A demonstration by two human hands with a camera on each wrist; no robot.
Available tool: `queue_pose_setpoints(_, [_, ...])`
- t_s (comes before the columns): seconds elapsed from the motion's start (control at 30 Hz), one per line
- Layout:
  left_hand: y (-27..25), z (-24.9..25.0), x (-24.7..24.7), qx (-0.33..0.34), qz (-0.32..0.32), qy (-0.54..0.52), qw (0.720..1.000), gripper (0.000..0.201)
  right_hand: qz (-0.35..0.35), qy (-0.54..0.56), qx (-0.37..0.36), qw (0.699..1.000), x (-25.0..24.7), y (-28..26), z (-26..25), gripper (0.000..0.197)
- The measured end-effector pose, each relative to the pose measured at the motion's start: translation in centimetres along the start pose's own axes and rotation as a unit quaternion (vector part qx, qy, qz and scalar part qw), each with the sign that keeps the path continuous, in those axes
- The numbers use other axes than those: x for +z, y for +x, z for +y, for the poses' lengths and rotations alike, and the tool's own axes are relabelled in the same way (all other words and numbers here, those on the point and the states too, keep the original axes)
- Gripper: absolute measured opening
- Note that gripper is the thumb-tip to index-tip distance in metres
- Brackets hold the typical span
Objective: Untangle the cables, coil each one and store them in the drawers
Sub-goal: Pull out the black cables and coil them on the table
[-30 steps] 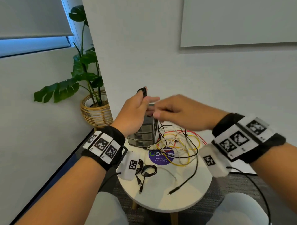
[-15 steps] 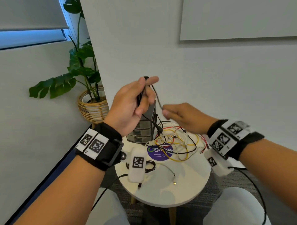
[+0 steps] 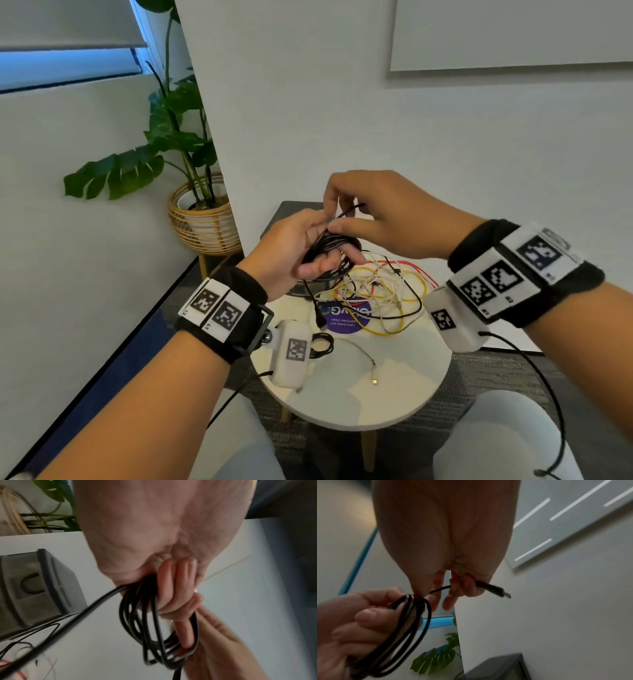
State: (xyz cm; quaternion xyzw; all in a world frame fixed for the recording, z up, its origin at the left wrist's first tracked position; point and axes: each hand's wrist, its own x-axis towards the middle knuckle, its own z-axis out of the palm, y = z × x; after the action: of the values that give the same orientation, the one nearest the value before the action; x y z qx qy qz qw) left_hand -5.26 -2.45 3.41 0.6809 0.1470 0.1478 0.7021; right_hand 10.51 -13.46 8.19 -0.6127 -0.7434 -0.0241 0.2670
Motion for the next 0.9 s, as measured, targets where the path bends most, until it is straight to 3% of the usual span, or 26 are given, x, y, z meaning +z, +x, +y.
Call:
queue_pose_setpoints(0.07, [0.0, -0.5, -0.2, -0.017, 0.009, -0.025, 1.000, 0.050, -0.010, 0.028, 0.042, 0.999, 1.2, -0.7, 1.2, 0.010])
queue_pose_setpoints(0.17, [0.2, -1.9, -0.2, -0.003, 0.069, 0.001, 0.998, 0.031, -0.020, 0.076, 0.132, 0.988, 3.3, -1.9, 2.6, 0.028])
queue_pose_setpoints(0.3, [-0.1, -3.4, 0.6, 0.008, 0.126, 0.001, 0.992, 0.023, -0.020, 0.196, 0.220, 0.955, 5.3, -3.4, 3.2, 0.035])
queue_pose_setpoints(0.4, [-0.4, -3.6, 0.5, 0.019, 0.130, 0.031, 0.991, 0.019, -0.062, 0.181, 0.201, 0.961, 4.8, -4.3, 3.5, 0.029])
queue_pose_setpoints(0.53, [-0.2, -3.2, 0.3, 0.024, 0.132, 0.017, 0.991, 0.022, -0.127, 0.024, 0.141, 0.982, 3.9, -4.5, 4.1, 0.013])
queue_pose_setpoints(0.6, [0.1, -3.0, 0.7, 0.032, 0.135, -0.006, 0.990, 0.022, -0.098, 0.037, 0.154, 0.983, 4.4, -4.2, 4.3, 0.012])
queue_pose_setpoints(0.63, [0.4, -2.9, 0.8, 0.038, 0.139, -0.027, 0.989, 0.022, -0.059, 0.096, 0.177, 0.978, 4.6, -4.0, 4.3, 0.012])
queue_pose_setpoints(0.77, [0.9, -2.3, 0.9, 0.070, 0.145, -0.088, 0.983, 0.019, 0.103, 0.393, 0.242, 0.881, 5.9, -3.6, 4.2, 0.013])
queue_pose_setpoints(0.9, [0.9, -1.8, 1.3, 0.093, 0.163, -0.071, 0.980, 0.016, 0.160, 0.571, 0.256, 0.763, 6.9, -3.0, 3.5, 0.017])
